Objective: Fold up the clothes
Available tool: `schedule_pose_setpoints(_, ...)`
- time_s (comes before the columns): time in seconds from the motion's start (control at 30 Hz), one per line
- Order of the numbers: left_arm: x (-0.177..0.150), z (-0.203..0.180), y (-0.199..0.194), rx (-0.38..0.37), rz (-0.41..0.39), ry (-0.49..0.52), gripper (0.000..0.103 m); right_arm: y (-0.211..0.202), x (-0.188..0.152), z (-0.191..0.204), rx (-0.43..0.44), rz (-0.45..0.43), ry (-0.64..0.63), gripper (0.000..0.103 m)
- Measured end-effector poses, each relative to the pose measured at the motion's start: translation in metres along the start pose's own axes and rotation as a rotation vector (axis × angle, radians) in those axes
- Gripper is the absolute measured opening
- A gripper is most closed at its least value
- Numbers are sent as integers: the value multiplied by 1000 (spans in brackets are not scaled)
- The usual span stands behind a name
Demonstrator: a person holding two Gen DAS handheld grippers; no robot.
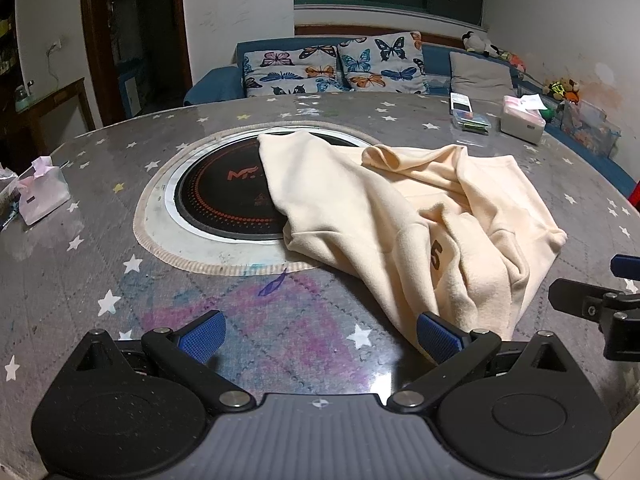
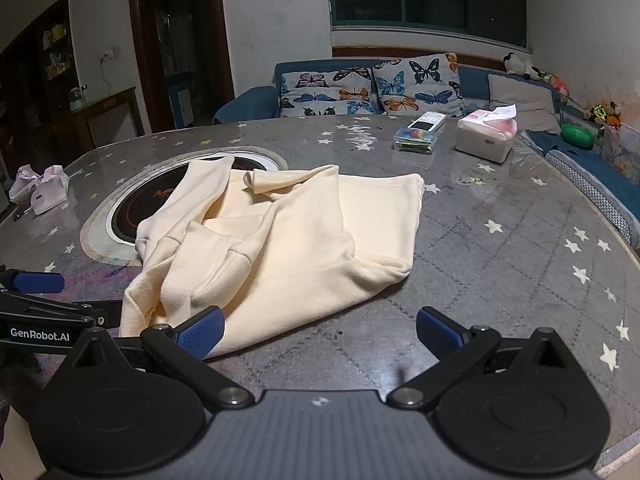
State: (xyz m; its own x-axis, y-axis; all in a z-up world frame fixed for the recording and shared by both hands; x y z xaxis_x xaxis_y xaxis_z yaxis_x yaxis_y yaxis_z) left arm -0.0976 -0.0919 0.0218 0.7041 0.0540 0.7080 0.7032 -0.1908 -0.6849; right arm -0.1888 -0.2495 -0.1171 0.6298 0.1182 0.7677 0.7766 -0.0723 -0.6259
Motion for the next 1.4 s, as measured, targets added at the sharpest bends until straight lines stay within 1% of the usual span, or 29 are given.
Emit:
schedule_pose_setpoints(0.53, 10, -6, 2, -10, -9, 18, 103, 4, 12, -5, 2, -15, -26, 103)
schedule_pose_setpoints(0.93, 41, -6, 11, -12, -49, 14, 103, 19, 31, -15, -3, -16, -70, 102)
schedule_pose_setpoints(1.07, 54, -8, 20, -17, -61, 18, 103, 31, 42, -20, -1, -8, -79, 98)
schedule_pose_setpoints(1.23, 72, -11, 35, -31, -54, 1, 102, 49, 58, -26, 8, 2, -95, 92)
schedule_pose_setpoints(1.33, 83, -15, 46, -39, -54, 0, 99, 64, 68, -31, 14, 13, -99, 90)
schedule_pose_setpoints(1.4, 89, -18, 54, -48, -47, 3, 96, 75, 74, -35, 23, 24, -91, 86)
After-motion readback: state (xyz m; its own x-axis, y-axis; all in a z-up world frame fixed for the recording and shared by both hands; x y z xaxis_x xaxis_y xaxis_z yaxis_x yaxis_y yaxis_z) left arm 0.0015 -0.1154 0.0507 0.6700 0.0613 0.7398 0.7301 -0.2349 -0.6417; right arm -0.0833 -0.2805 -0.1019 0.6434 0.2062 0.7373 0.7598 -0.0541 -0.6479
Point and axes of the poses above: each gripper's, at about its wrist camera, not at the fingertips, and y roughly the way its jaws point, z to its left, x to its top, the point moved 1 cm from there along y, roughly the way its jaws point, and after that the axes turned 15 degrees about -y, right-handed, at the moved point
